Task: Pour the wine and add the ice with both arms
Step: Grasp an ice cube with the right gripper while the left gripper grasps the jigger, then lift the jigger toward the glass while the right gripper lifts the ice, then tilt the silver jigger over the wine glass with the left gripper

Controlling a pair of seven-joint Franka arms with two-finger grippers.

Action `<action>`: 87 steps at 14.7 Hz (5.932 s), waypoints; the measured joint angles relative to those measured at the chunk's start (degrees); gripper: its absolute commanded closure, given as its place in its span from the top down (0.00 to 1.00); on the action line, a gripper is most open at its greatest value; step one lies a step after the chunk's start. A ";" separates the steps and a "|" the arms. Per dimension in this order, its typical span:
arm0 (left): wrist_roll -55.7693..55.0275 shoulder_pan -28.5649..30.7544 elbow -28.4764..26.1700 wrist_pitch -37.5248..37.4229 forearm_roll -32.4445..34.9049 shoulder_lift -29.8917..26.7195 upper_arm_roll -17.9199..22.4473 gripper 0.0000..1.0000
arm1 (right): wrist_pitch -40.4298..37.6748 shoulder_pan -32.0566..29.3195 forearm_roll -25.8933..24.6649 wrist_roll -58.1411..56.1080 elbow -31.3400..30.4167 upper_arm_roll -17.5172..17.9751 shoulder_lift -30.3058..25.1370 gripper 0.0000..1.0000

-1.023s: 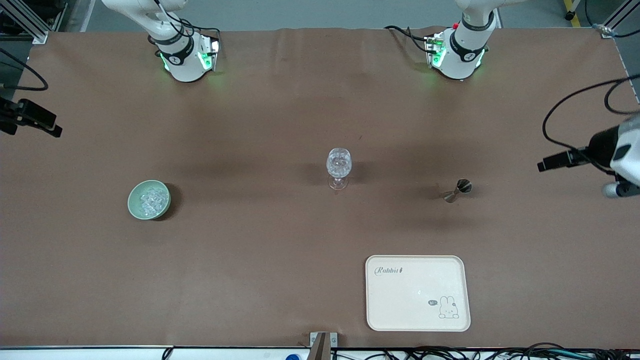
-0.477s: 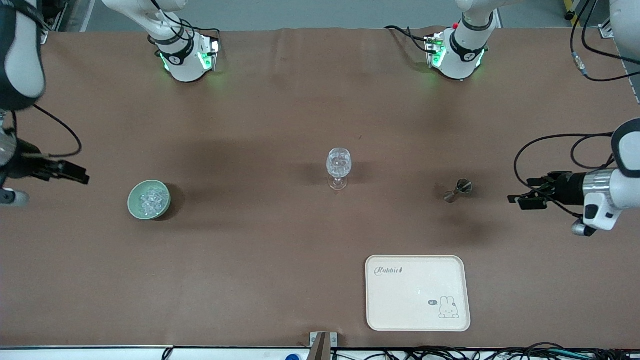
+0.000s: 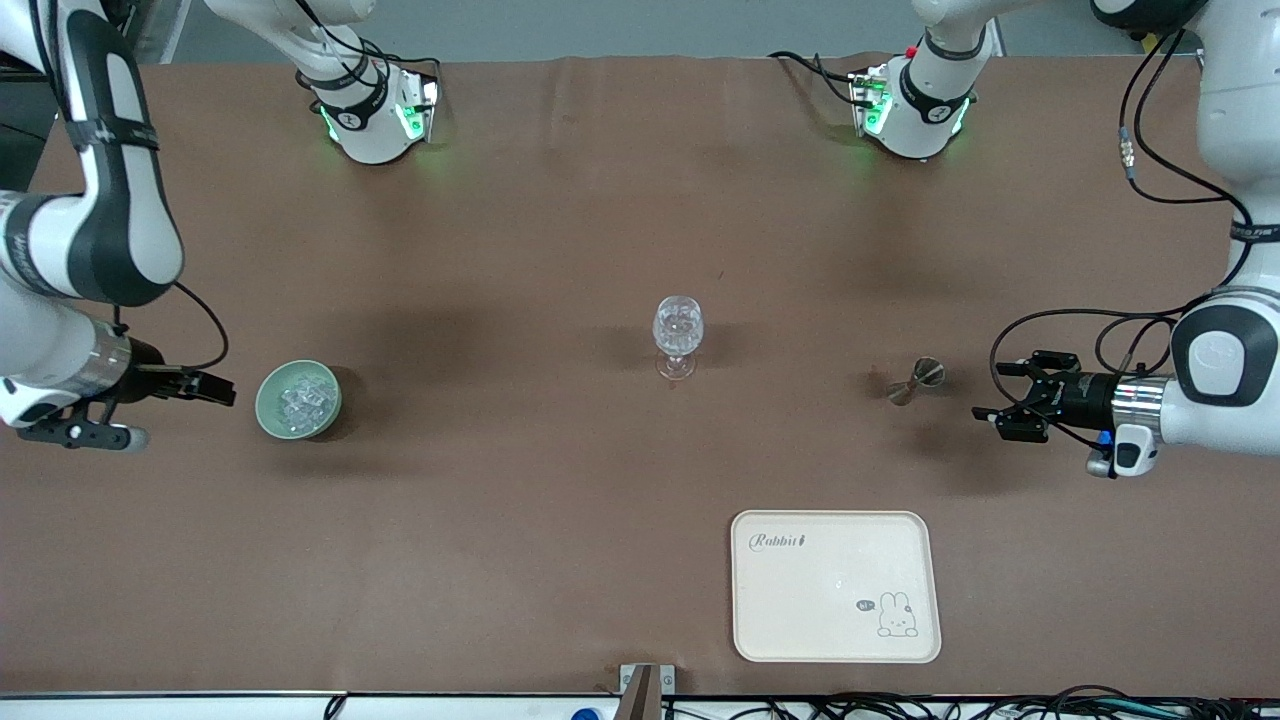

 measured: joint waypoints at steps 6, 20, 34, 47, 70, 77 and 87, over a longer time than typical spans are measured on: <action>-0.88 0.14 -0.37 -0.82 -10.38 4.53 -0.14 0.84 | 14.28 1.21 0.00 0.00 -9.91 0.40 2.94 0.95; -0.94 1.26 -2.37 -1.58 -14.33 9.90 -0.42 0.65 | 18.74 1.92 0.00 0.07 -15.59 0.38 4.51 0.51; 0.79 0.96 -3.47 -1.75 -16.27 10.56 -1.00 0.00 | 21.31 1.92 0.02 0.59 -15.60 0.37 6.04 0.17; -25.42 -5.83 -0.02 7.56 -21.71 -0.39 -13.74 0.00 | 8.13 1.92 0.03 1.73 -6.07 0.38 -0.98 0.05; -64.54 -29.74 -0.51 13.06 12.66 -9.99 -13.61 0.00 | -26.62 2.03 0.01 -0.66 4.85 0.43 -21.41 0.04; -71.92 -32.54 -0.52 13.03 19.45 -10.00 -13.62 0.00 | -26.78 2.17 0.02 -1.21 11.34 0.56 -18.85 0.04; -79.42 -35.68 -0.53 13.02 25.90 -9.99 -13.62 0.00 | -29.26 3.52 0.03 -1.22 12.86 0.58 -17.05 0.04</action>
